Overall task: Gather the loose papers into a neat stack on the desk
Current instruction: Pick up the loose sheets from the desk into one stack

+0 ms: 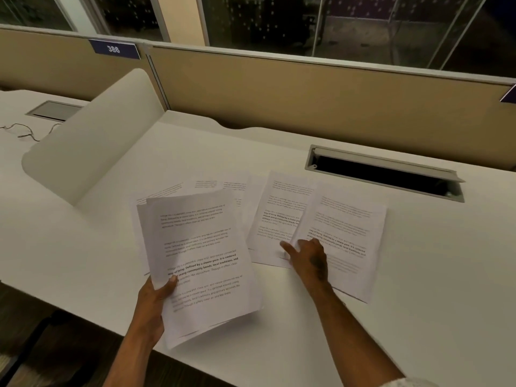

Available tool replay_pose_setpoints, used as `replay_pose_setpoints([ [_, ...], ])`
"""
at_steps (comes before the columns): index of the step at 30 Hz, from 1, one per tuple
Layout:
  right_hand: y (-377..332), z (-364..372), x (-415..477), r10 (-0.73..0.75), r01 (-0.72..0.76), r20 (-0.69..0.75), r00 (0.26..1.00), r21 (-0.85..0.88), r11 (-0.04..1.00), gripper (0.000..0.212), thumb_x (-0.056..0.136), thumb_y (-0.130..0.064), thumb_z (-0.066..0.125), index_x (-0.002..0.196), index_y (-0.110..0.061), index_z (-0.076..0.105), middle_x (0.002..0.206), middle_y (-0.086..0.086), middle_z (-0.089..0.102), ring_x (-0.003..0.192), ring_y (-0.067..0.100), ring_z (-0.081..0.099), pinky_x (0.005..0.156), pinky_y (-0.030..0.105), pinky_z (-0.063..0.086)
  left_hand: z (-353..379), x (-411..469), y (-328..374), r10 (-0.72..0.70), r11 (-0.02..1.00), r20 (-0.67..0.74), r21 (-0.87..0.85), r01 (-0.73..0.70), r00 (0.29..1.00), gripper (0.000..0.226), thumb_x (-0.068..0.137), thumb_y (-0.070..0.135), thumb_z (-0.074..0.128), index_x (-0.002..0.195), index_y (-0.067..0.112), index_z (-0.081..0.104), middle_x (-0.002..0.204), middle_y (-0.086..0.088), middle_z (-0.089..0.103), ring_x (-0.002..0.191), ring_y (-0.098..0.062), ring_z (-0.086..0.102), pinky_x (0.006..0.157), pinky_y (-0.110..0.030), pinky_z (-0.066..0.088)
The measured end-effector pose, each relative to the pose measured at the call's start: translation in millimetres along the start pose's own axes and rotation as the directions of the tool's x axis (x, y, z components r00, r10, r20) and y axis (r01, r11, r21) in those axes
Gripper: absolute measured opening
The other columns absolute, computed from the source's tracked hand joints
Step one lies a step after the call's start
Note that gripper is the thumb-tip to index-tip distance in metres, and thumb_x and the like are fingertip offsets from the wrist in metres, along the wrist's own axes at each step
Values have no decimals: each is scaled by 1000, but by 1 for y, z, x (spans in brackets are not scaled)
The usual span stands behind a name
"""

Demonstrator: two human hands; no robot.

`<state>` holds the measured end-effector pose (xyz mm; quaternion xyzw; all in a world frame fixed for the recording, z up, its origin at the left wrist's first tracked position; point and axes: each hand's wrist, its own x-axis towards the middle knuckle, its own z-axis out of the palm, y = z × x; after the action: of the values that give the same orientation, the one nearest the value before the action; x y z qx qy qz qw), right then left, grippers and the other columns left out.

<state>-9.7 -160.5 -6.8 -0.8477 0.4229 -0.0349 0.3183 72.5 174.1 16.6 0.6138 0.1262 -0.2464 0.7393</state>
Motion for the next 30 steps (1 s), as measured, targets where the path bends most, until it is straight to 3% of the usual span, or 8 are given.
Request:
replay_pose_setpoints([
  [5,39,-32,27,296,-283,-340,893,86,955,55,98,-47,49,131,-3,60,130,24,55,114,40,55,93,51,50,7,5,5,-11,1000,14,3,11,1000,30,95,3,59,119,20,64,113,-18,76,102,-43,71,76,-55,63],
  [10,74,-58,46,638,-635,-146,756,77,769,107,81,-45,75,155,-3,11,150,30,27,132,45,35,106,59,36,16,10,7,-9,1000,27,0,9,1000,31,96,2,58,121,18,64,114,-17,76,103,-42,71,80,-55,61],
  [14,85,-68,65,722,-679,-9,691,332,654,91,68,-21,88,138,1,35,137,30,48,121,46,50,104,58,44,22,11,7,3,1000,33,10,-4,999,31,95,3,59,119,21,65,112,-16,77,100,-41,73,79,-55,62],
  [17,95,-74,69,676,-622,81,733,483,616,55,68,-5,84,117,8,61,119,26,68,92,37,65,91,40,52,23,11,8,3,1000,35,8,-3,999,31,93,5,61,119,23,65,110,-14,78,95,-38,76,73,-51,65],
  [21,81,-99,69,480,-388,30,877,634,669,42,84,-6,75,123,3,63,125,23,67,108,38,66,99,44,51,21,15,8,-6,1000,21,-3,6,1000,33,94,3,60,123,18,63,113,-18,77,93,-38,75,69,-48,65],
  [24,60,-130,61,263,-212,50,964,742,636,33,85,-8,76,117,-11,68,114,10,73,95,30,72,87,39,57,21,17,13,5,1000,18,2,-5,1000,37,95,4,59,131,14,59,119,-21,73,100,-43,71,71,-49,65],
  [27,38,-149,46,41,-190,198,979,832,521,32,78,-13,81,107,-22,71,99,0,80,84,22,78,65,31,62,20,20,17,11,1000,30,-9,-11,999,42,96,4,59,138,9,55,124,-24,70,105,-44,69,74,-50,64],
  [30,18,-143,38,-93,-244,328,940,838,488,49,69,-18,82,116,-14,68,107,9,79,94,28,76,72,36,63,21,20,20,9,1000,40,-25,-8,999,45,94,6,61,138,9,55,125,-25,70,105,-45,69,74,-50,64],
])
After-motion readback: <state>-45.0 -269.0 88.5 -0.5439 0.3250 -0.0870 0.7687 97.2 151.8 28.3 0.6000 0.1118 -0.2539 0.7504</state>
